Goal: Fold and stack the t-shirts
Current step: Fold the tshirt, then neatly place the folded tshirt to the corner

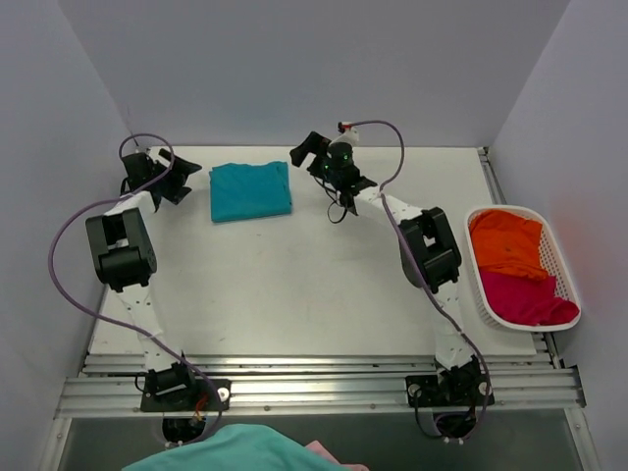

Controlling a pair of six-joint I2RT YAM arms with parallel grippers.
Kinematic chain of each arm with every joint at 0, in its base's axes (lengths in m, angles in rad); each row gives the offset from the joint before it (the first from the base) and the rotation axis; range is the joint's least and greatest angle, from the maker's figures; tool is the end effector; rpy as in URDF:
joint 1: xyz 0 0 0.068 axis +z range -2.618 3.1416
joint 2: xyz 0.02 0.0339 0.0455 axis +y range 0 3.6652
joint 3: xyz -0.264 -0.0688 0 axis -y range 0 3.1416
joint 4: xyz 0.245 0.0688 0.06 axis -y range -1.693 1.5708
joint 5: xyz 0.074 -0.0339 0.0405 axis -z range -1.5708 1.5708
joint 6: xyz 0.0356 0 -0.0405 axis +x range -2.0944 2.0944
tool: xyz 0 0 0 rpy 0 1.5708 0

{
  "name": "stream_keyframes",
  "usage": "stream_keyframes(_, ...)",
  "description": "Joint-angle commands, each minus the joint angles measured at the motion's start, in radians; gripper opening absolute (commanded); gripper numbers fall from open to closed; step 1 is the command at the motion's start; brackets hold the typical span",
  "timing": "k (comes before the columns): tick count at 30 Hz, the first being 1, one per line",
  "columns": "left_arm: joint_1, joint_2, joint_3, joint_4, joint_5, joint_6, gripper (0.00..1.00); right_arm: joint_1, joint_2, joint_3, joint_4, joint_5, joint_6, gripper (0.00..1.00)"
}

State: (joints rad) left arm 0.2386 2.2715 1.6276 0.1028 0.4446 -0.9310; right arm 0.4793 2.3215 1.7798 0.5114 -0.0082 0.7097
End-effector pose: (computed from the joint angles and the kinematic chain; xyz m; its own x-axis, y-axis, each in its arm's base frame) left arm 0.5022 0.1064 0.1615 -0.4150 -0.8463 -0.3340 -0.3150 0.4781 -0.8199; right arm 0.4883 0.2541 0.2283 -0.3256 0.5651 -0.7580 -0.3378 0.6793 0.6515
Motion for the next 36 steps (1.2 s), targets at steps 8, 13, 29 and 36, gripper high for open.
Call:
stream_keyframes(8, -0.042, -0.287, -0.178, -0.087, -0.136, 0.193, 0.94, 0.019, -0.309, -0.374, 0.286, 0.005, 0.010, 1.00)
stream_keyframes(13, -0.084, -0.129, 0.015, -0.296, -0.191, 0.268, 0.94, 0.010, -0.412, -0.500, 0.247, 0.096, -0.025, 1.00)
stream_keyframes(29, -0.193, 0.138, 0.273, -0.468, -0.274, 0.284, 1.00, -0.165, -0.617, -0.643, 0.236, 0.060, 0.036, 1.00)
stream_keyframes(36, -0.226, 0.218, 0.412, -0.560, -0.343, 0.282, 0.63, -0.264, -0.637, -0.697, 0.266, 0.019, 0.073, 1.00)
